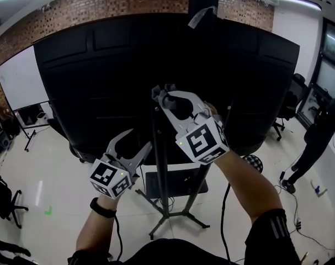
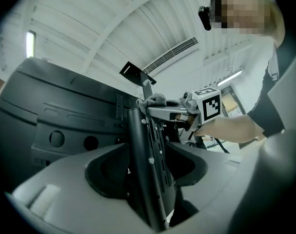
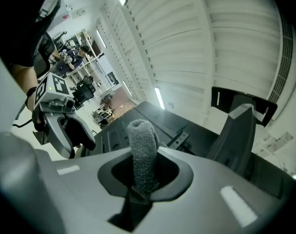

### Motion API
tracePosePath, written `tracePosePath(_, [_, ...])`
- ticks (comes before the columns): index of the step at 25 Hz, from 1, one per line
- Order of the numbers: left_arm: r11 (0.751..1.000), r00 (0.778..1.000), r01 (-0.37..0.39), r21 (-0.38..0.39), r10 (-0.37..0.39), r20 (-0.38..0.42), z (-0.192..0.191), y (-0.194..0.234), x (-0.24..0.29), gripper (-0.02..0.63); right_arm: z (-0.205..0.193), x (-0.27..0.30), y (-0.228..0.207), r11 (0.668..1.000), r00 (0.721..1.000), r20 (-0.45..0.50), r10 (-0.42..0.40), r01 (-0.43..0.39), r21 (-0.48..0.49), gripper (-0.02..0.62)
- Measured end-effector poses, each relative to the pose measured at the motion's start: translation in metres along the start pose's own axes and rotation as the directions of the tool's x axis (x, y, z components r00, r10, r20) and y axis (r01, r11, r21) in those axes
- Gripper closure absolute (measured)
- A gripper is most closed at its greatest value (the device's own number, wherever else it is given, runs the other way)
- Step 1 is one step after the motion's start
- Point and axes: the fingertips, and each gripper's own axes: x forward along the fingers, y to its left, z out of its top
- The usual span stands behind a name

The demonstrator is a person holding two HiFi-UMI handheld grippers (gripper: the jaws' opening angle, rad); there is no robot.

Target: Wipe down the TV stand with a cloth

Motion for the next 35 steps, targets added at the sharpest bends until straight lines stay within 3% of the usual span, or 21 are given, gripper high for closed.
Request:
tracePosePath(12, [0.997, 0.996, -0.071, 0.004, 0.071, -0.052, -0.021, -0.006, -0.004, 0.354, -0.032, -0.008, 0.029, 0.99, 0.995, 0.086, 0.057, -0.068, 0.12, 0.546])
tracePosePath(20, [0.994, 0.99, -0.112, 0.003, 0.112, -0.084, -0.036, -0.014, -0.006, 0.354, -0.044, -0.009, 0.082, 0.984, 0.988, 0.034, 0.148, -0.143, -0.108, 0.546])
tracePosePath(25, [0.991, 0.985, -0.135, 0.011, 0.135, -0.103, -0.045, -0.022, -0.009, 0.354, -0.054, -0.01, 0.098, 0.976, 0.984, 0.025, 0.176, -0.171, -0.138, 0.546])
tracePosePath(31, [0.988, 0.977, -0.156, 0.009, 0.156, -0.147, -0.069, -0.03, -0.013, 0.354, -0.057, -0.015, 0.106, 0.974, 0.987, 0.048, 0.154, -0.143, -0.176, 0.546])
tracePosePath(35, [0.986, 0.971, -0.166, -0.009, 0.162, -0.176, -0.085, -0.033, -0.019, 0.354, -0.059, -0.017, 0.109, 0.96, 0.991, 0.054, 0.119, -0.101, -0.259, 0.546])
